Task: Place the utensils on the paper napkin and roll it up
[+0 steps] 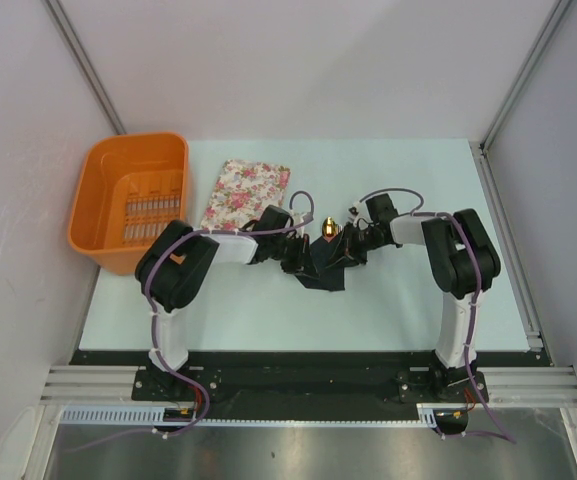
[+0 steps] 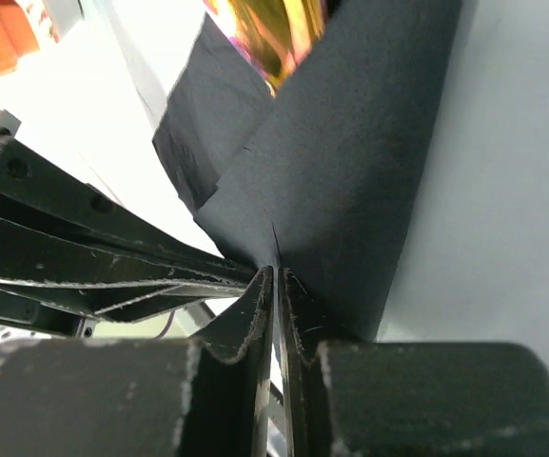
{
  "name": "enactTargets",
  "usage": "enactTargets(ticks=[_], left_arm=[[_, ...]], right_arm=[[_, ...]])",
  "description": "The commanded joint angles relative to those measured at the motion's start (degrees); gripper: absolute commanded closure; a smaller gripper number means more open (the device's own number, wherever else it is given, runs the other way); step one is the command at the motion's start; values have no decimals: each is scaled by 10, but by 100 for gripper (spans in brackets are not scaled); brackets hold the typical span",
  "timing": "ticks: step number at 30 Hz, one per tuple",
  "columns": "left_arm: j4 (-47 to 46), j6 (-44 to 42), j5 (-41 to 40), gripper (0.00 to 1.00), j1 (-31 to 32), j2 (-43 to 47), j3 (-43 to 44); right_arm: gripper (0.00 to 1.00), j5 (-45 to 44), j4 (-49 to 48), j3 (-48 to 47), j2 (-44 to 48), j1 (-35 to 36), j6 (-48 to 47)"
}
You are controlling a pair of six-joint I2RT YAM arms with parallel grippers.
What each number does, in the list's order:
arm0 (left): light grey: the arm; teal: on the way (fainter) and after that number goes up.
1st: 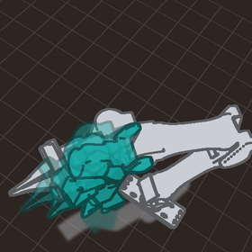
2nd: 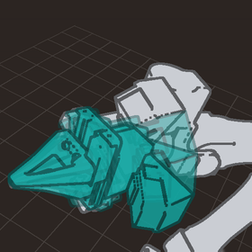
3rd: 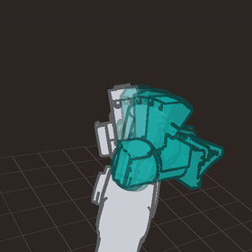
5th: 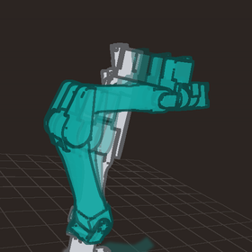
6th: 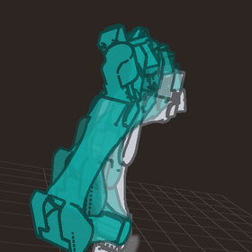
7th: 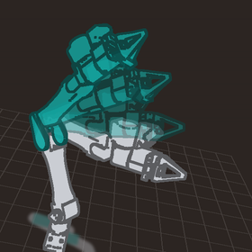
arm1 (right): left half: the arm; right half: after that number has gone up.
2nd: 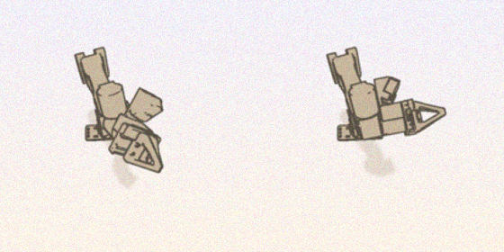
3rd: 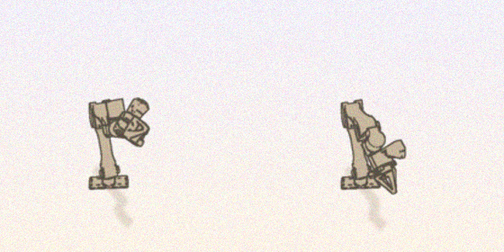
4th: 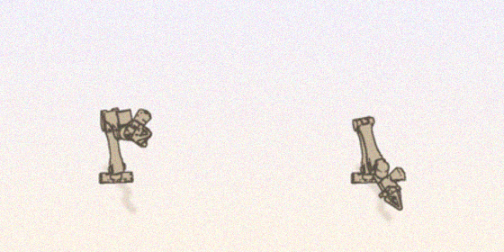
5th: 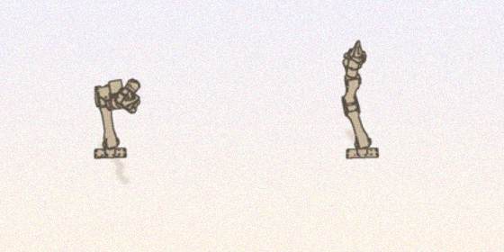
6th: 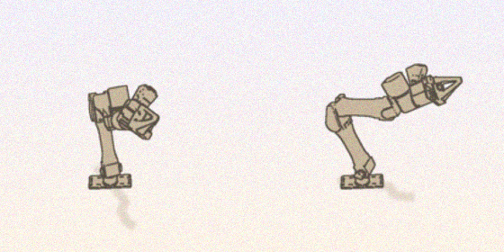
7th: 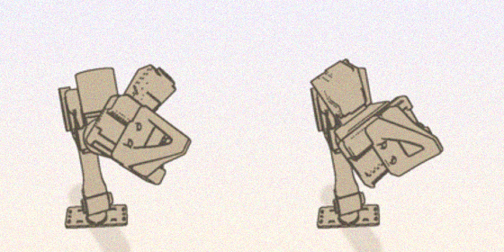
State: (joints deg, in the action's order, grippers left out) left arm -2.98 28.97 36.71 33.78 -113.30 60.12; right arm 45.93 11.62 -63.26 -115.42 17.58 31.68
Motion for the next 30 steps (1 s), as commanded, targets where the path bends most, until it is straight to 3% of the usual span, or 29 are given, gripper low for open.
enactTargets(ticks=[1,13,18,30], left_arm=[[25,-11,-22,97,-4,-16,17],[25,-12,-19,99,-6,-11,15],[21,-10,-18,98,-9,-4,10],[-49,-22,25,85,28,84,-2]], right_arm=[[90,-59,23,-49,41,5,-24],[90,-110,57,-86,4,24,-51],[95,-152,69,-83,-24,26,-68],[99,-188,88,-72,-52,32,-76]])
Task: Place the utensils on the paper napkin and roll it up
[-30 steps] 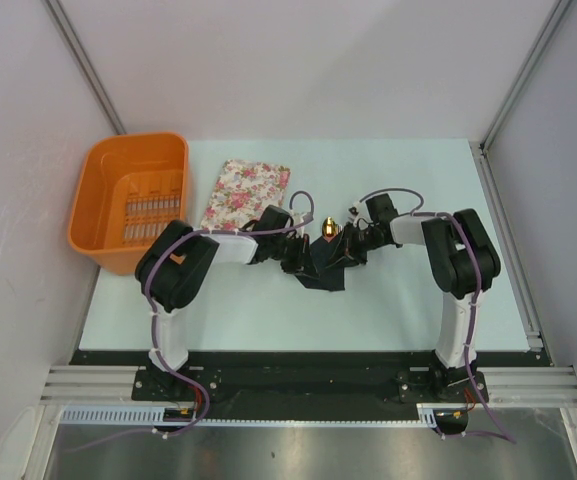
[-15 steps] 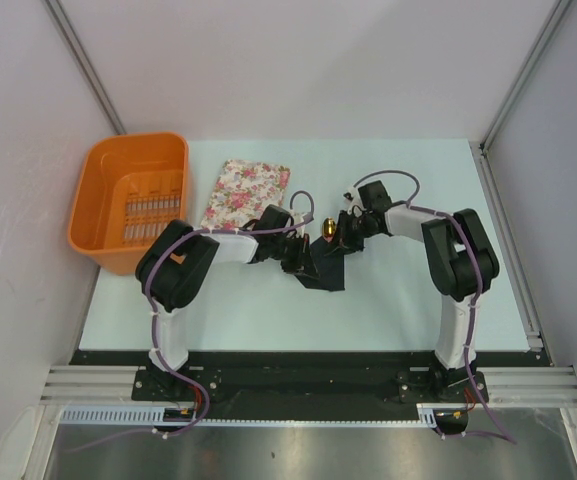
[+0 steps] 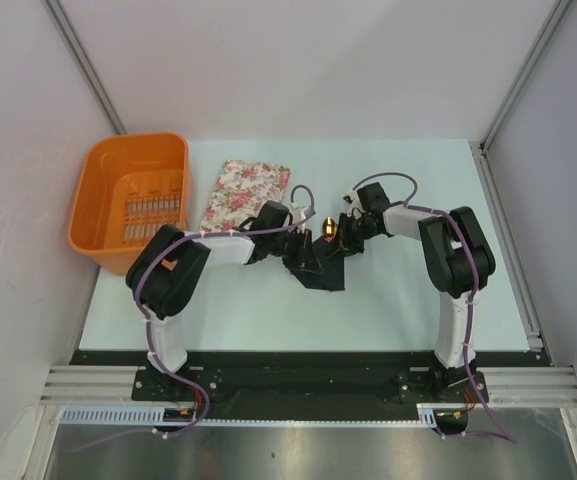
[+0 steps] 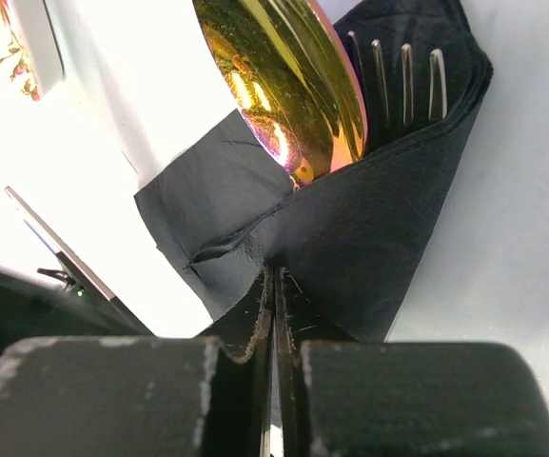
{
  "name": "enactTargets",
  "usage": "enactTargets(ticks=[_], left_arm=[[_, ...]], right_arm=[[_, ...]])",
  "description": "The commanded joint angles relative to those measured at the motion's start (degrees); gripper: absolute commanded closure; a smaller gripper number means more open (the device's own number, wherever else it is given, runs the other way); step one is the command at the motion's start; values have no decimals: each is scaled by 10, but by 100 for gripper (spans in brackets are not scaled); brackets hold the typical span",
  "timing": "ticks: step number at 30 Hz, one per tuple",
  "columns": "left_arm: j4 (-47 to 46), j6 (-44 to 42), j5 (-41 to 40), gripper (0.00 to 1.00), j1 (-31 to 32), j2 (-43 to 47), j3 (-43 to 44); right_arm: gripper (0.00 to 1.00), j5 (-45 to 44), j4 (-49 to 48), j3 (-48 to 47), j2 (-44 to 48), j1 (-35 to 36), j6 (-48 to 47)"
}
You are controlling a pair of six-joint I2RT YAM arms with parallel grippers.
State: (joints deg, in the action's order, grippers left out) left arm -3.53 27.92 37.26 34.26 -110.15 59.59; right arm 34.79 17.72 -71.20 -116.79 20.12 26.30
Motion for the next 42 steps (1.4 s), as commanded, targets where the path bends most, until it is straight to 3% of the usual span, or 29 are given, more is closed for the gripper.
enactTargets(ticks=[1,14,20,26,29,42], left_arm=[[-48,-9,19,84,26,51,6],[-87,86,8,87,18,-49,20],[-68,84,-11,91,7,-76,6],[-52,79,-20,95,5,-77,-2],[-43,79,-28,97,6,-78,0],[-35,73,-35,100,5,-69,1]], right_arm=[[99,-78,28,8,-40,6,-23],[100,-91,36,10,-38,8,-25],[100,-78,36,4,-38,7,-25],[84,-22,17,-16,6,9,-14],[82,-18,22,-32,29,12,-16],[88,-110,40,-32,19,44,-45]])
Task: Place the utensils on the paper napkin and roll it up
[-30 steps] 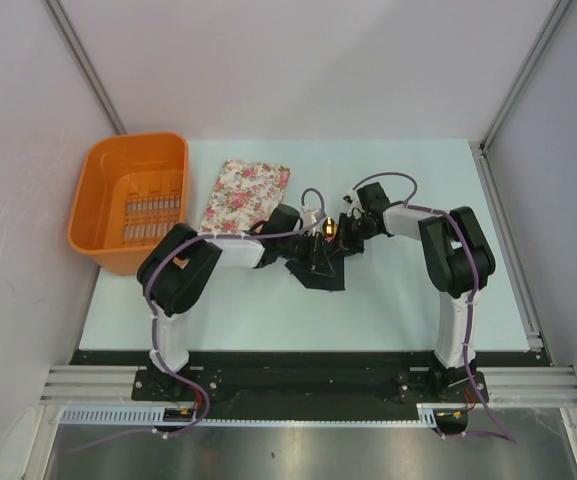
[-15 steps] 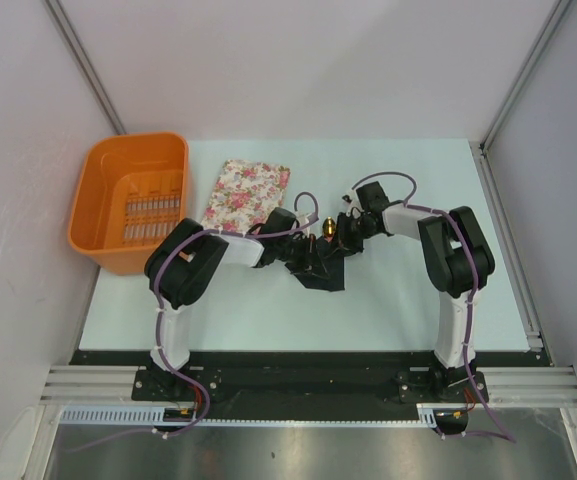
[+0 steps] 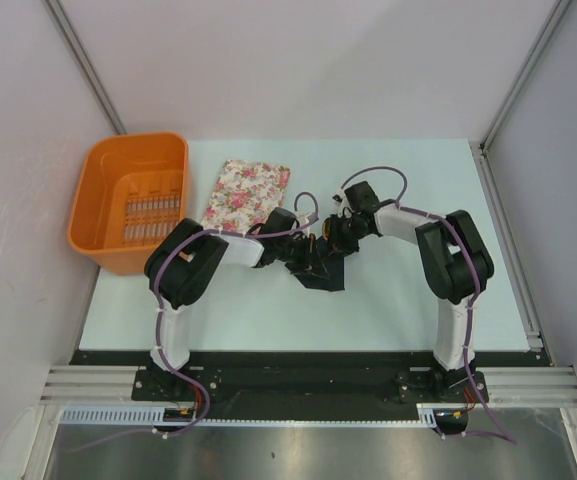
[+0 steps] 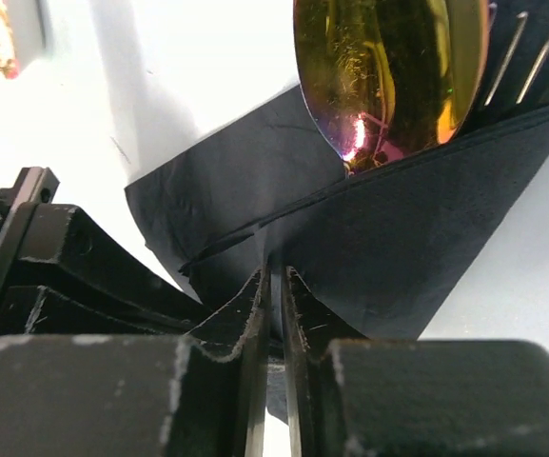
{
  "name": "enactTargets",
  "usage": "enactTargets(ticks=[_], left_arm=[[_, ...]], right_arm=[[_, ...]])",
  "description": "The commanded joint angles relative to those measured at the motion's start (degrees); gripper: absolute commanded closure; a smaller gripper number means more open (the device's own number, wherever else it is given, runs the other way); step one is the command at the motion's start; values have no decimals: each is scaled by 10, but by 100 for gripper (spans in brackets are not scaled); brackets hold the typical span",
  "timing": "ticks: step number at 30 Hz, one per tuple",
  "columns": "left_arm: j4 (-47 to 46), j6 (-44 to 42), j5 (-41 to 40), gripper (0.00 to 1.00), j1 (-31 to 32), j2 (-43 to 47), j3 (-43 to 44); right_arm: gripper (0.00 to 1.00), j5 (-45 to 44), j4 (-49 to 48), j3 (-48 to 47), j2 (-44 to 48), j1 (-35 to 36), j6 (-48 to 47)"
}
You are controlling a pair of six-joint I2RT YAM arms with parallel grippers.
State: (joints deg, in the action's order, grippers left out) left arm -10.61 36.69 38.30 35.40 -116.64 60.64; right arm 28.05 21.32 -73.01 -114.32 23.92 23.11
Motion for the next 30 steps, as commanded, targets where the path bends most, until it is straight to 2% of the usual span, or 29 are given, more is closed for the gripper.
enactTargets(ticks=[1,5,10,15,21,30], left_arm=[[37,-15,-46,100,-5,-3,-11],[34,-16,-45,100,-5,0,-12],[29,-21,-44,100,-7,12,-16],[30,-19,-42,100,-6,8,-18],[34,-22,-43,100,-7,9,-15],[34,-23,-45,100,-6,9,-15]], right_arm=[[89,-50,2,-16,-12,7,-14],[93,-83,21,-20,-41,7,-15],[94,-69,26,-8,-51,6,-16],[83,31,1,-27,-28,-4,-15],[81,29,8,-67,5,-13,-19],[87,-6,24,-57,1,-3,-25]])
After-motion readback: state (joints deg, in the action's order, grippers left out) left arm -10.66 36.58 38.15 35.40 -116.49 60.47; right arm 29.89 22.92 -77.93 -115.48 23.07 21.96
